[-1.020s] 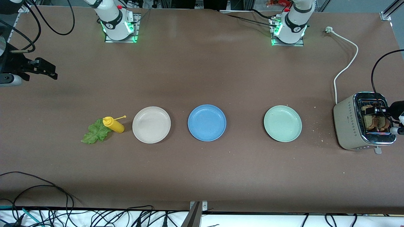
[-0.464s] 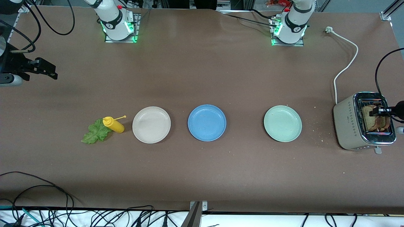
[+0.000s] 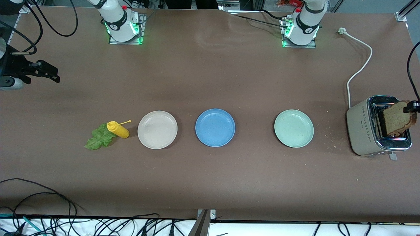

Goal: Make sandwich in blue plate with both arms
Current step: 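Carry the bread slice with the left gripper onto the blue plate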

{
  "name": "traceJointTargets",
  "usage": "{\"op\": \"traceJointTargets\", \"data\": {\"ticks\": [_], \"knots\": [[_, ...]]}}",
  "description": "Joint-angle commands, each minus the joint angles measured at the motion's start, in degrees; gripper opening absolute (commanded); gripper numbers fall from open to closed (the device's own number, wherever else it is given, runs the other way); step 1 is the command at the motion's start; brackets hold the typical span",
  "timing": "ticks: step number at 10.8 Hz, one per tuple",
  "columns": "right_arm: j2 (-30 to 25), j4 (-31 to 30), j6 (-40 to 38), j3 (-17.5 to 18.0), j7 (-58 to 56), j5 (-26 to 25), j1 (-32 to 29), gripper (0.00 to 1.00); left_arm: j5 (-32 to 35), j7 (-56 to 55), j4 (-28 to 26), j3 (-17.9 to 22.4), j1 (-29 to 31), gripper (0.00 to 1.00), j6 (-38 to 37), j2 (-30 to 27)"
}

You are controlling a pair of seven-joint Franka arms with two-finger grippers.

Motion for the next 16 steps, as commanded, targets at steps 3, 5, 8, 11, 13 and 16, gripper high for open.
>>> {"op": "traceJointTargets", "data": {"ticks": [3,5,8,11,13,16], "knots": [[0.2,1.6,-1.2,0.4,0.4,-0.2,0.5,1.00,0.0,0.2,3.4,-8.3,-5.9,0.00,-8.9,-3.0],[0.3,1.6,-1.2,0.4,0.4,-0.2,0.5,1.00,-8.9,-0.6,2.0,-11.6,-7.2,0.00,-9.1,-2.0],[0.3,1.6,-1.2,0.3,0.4,-0.2,0.4,1.00,-25.4,-0.8,1.8,-11.6,-13.3,0.00,-8.7,5.9],[0.3,1.6,-1.1,0.3,0.4,-0.2,0.4,1.00,-37.8,-3.7,2.2,-11.6,-20.4,0.00,-3.9,14.0],[0.3,1.6,-1.1,0.3,0.4,-0.2,0.4,1.00,-43.5,-3.9,1.8,-11.6,-25.2,0.00,3.5,17.4],[0.3,2.2,-1.1,0.4,0.5,-0.2,0.5,1.00,-49.8,-3.0,0.7,-11.5,-29.5,0.00,13.6,22.8]]}}
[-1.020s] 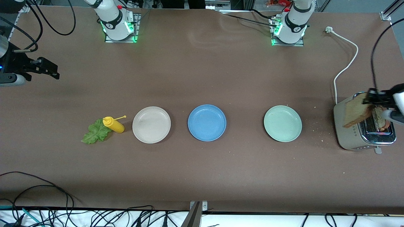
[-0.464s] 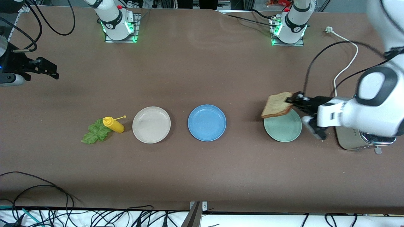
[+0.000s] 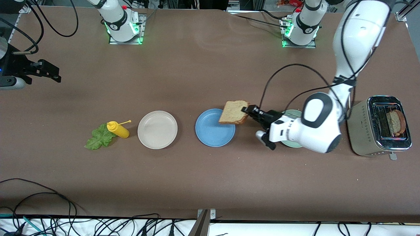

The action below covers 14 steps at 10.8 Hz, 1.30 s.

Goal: Make sandwich in blue plate with both arms
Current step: 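Carry the bread slice with the left gripper onto the blue plate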

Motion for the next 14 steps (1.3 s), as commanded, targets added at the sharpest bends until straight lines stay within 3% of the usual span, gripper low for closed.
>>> {"op": "traceJointTargets", "data": {"ticks": [1,6,7,8,9,11,14], "knots": [[0.3,1.8,-1.0,0.0,0.4,-0.2,0.1,1.00,-5.1,0.9,0.7,0.4,-3.0,0.00,8.8,5.3],[0.3,1.8,-1.0,0.0,0.4,-0.2,0.1,1.00,-6.6,10.1,0.5,0.5,-4.2,0.00,11.7,12.6],[0.3,1.8,-1.0,0.0,0.4,-0.1,0.2,1.00,-6.2,10.2,0.5,0.8,-4.1,0.08,11.7,12.6],[0.3,1.8,-1.0,0.0,0.5,-0.2,0.2,1.00,-6.1,10.2,0.4,1.3,-4.3,0.66,11.7,12.6],[0.3,1.8,-1.0,-0.1,0.4,-0.1,-0.1,1.00,-5.2,10.8,0.4,2.5,-4.3,1.00,11.7,12.4],[0.3,1.8,-1.0,0.0,0.4,-0.2,0.2,1.00,4.0,11.7,1.2,2.8,-2.6,1.00,11.4,10.4],[0.3,1.7,-1.1,-0.1,0.4,-0.1,-0.2,1.00,10.6,11.1,1.0,2.9,-0.8,1.00,10.1,6.3]]}}
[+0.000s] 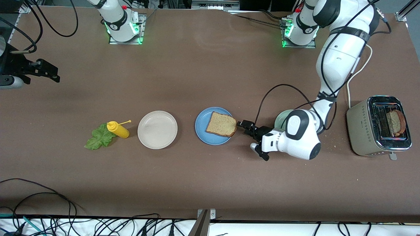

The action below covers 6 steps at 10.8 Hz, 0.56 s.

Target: Make sandwich in blue plate with both arms

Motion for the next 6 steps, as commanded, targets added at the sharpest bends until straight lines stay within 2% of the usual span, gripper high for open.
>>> {"op": "traceJointTargets", "data": {"ticks": [1,4,6], "knots": [[0.3,1.2,-1.1,-0.1,0.4,-0.1,-0.2,1.00,8.6,0.1,-1.1,0.4,1.7,1.00,-3.0,-6.3],[0.3,1.2,-1.1,-0.2,0.4,-0.1,-0.2,1.00,19.1,-0.2,-1.0,0.6,5.8,1.00,-8.8,-12.5],[0.4,1.2,-1.1,-0.2,0.3,-0.1,-0.4,1.00,27.4,-3.7,-0.9,0.7,6.6,1.00,-12.9,-17.9]]}}
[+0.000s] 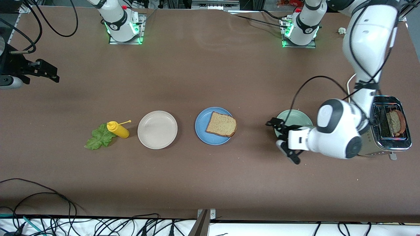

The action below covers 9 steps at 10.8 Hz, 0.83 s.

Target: Make sandwich in blue plate with both arms

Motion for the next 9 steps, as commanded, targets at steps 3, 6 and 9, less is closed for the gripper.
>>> {"op": "traceJointTargets", "data": {"ticks": [3,6,9], "knots": [[0.3,1.1,-1.0,0.0,0.3,-0.1,-0.2,1.00,19.8,-10.9,-1.0,-0.1,0.2,1.00,-9.5,-16.7],[0.3,1.1,-1.0,0.0,0.4,-0.1,0.0,1.00,20.1,-12.4,-1.5,1.4,0.4,1.00,-11.5,-23.6],[0.3,1.2,-1.0,0.0,0.4,-0.1,0.0,1.00,21.9,-12.3,-4.6,12.0,-6.0,1.00,-11.2,-33.2]]}}
